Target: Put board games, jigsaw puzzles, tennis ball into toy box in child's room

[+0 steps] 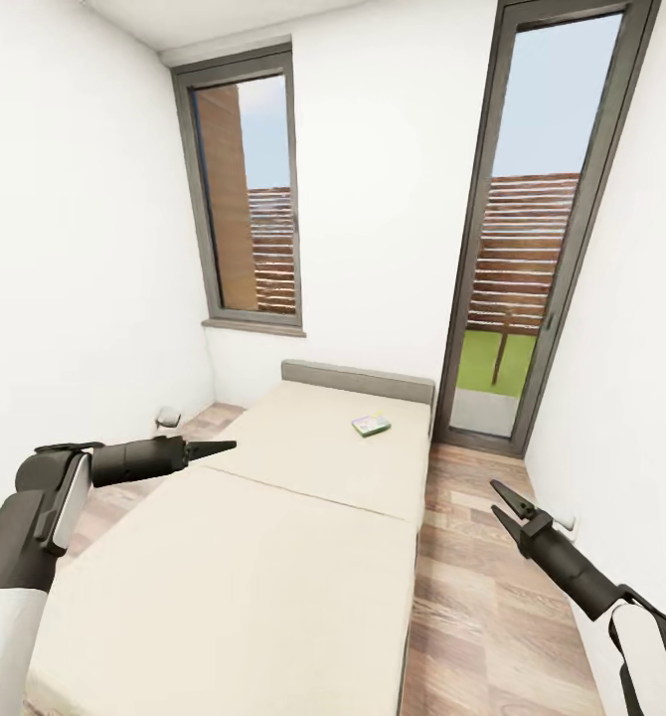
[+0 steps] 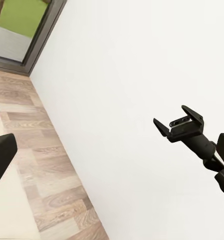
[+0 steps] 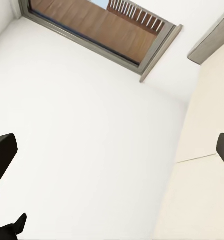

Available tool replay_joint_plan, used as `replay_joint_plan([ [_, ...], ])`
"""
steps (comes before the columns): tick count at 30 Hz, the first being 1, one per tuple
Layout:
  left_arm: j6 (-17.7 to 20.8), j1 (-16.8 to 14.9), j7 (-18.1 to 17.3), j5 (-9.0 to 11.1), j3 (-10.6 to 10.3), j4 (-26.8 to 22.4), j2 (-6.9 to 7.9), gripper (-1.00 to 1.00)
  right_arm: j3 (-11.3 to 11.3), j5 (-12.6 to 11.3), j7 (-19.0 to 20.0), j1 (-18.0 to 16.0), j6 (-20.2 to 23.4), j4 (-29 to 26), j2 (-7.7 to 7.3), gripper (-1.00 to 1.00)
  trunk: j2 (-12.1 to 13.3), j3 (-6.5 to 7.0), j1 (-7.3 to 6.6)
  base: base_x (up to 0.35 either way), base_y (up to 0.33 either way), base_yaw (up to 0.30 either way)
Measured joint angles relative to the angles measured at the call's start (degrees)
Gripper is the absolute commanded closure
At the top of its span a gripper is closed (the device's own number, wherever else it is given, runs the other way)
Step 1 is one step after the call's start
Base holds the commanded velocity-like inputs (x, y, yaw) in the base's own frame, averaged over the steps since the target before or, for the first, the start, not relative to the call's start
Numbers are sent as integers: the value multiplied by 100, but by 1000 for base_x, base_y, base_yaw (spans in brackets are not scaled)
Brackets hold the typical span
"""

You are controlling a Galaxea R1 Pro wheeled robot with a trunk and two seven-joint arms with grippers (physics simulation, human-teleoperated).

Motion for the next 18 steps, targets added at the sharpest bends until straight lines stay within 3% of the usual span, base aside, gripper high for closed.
replay_joint_plan([
  [12,0,-1,0,1,-1,0,-1,-100,1,-1,-1,1,0,-13,0,-100,0,0,0,-62,-2,63],
  [18,0,-1,0,5,-1,-1,-1,-100,0,0,-2,1,0,-19,0,-100,0,0,0,-80,-94,14],
])
